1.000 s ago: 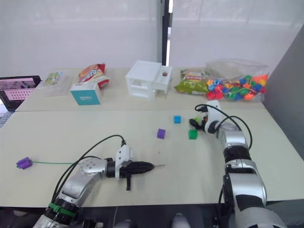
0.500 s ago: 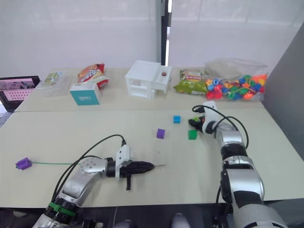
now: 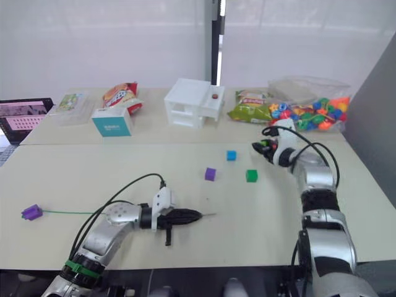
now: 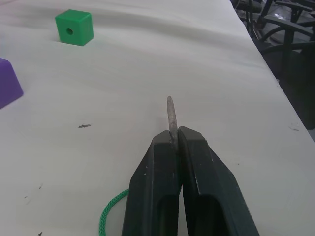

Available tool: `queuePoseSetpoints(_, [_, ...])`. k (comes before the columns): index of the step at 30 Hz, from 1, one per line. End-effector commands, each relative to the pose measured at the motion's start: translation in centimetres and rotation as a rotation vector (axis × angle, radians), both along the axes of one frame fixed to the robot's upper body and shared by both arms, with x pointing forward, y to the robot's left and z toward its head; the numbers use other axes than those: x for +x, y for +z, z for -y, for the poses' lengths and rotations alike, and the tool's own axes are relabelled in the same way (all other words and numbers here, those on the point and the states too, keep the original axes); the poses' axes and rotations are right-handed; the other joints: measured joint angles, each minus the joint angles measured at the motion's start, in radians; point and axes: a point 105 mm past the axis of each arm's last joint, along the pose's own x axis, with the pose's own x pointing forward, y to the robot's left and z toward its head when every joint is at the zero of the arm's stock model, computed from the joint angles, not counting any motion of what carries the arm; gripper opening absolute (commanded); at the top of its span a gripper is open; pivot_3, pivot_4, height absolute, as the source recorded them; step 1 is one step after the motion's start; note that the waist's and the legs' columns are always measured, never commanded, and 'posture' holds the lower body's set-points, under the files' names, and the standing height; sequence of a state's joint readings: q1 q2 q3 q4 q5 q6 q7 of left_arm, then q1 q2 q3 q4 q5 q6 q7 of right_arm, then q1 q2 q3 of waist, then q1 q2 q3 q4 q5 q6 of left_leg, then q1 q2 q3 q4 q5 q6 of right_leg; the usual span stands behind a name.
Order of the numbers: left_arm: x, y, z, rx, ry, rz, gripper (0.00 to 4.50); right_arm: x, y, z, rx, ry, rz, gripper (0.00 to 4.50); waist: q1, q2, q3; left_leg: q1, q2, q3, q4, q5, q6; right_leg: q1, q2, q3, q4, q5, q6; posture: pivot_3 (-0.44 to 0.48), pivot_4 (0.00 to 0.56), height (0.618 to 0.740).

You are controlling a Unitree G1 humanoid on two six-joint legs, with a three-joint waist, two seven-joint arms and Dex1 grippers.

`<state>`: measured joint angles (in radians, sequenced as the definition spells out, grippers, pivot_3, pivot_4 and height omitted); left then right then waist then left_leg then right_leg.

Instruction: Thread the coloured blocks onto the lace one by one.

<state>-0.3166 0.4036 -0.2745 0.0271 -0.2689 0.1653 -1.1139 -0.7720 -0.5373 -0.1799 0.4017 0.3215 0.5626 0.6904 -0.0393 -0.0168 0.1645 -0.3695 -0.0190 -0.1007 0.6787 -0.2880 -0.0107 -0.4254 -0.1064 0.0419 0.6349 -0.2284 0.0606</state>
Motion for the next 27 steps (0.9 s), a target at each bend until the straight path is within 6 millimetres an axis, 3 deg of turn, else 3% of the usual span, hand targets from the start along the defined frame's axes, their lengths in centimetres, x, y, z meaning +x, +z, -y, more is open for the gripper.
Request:
queuePoseSetpoints(1, [0.0, 0.4, 0.6, -0.011, -0.047, 0.022, 0.0, -4.6, 2.9, -3.1, 0.04, 0.208, 0.077, 1.27, 0.003, 0.0, 0.0, 0.0, 0.0, 0.0, 0.0, 0.0, 0.0, 0.0, 0.0, 0.0, 0.001, 0.0, 0.0, 0.0, 0.15, 0.74])
queuePoseSetpoints(6, [0.2, 0.4, 1.0, -0.009, -0.094, 0.013, 0.0, -9.7, 0.2, -5.1, 0.105, 0.272, 0.021, 1.27, 0.012, 0.0, 0.0, 0.001, 0.0, 0.0, 0.001, -0.001, 0.001, 0.002, 0.0, 0.0, -0.004, 0.0, 0.0, 0.0, 0.15, 0.74])
queuePoseSetpoints(12, [0.3, 0.3, 1.2, 0.001, -0.138, 0.009, 0.0, -13.2, -4.4, -6.9, 0.223, 0.243, -0.09, 1.27, 0.018, 0.0, 0.0, 0.002, -0.001, 0.0, 0.002, 0.0, 0.001, 0.002, 0.0, 0.0, -0.003, 0.0, 0.0, 0.0, 0.15, 0.74])
queuePoseSetpoints(19, [0.3, 0.3, 1.3, 0.004, -0.153, 0.006, 0.0, -13.5, -7.3, -6.2, 0.23, 0.132, -0.107, 1.27, 0.019, 0.0, 0.0, 0.002, -0.001, 0.001, 0.002, 0.0, 0.001, 0.002, 0.0, 0.0, -0.003, 0.0, 0.001, 0.0, 0.15, 0.74])
queuePoseSetpoints(22, [0.2, 0.3, 1.3, 0.004, -0.153, 0.005, 0.0, -13.6, -8.3, -5.6, 0.091, 0.121, -0.096, 1.27, 0.019, 0.0, 0.0, 0.002, -0.001, 0.001, 0.002, 0.0, 0.001, 0.002, 0.0, 0.0, -0.003, 0.0, 0.001, 0.0, 0.15, 0.74])
queuePoseSetpoints(27, [0.1, 0.1, 1.2, 0.007, -0.151, 0.0, 0.0, -13.8, -8.3, -4.1, -0.139, 0.148, -0.057, 1.27, 0.021, 0.0, 0.0, 0.002, -0.001, 0.001, 0.002, 0.0, 0.001, 0.002, 0.0, 0.0, -0.004, 0.0, 0.001, 0.0, 0.15, 0.74])
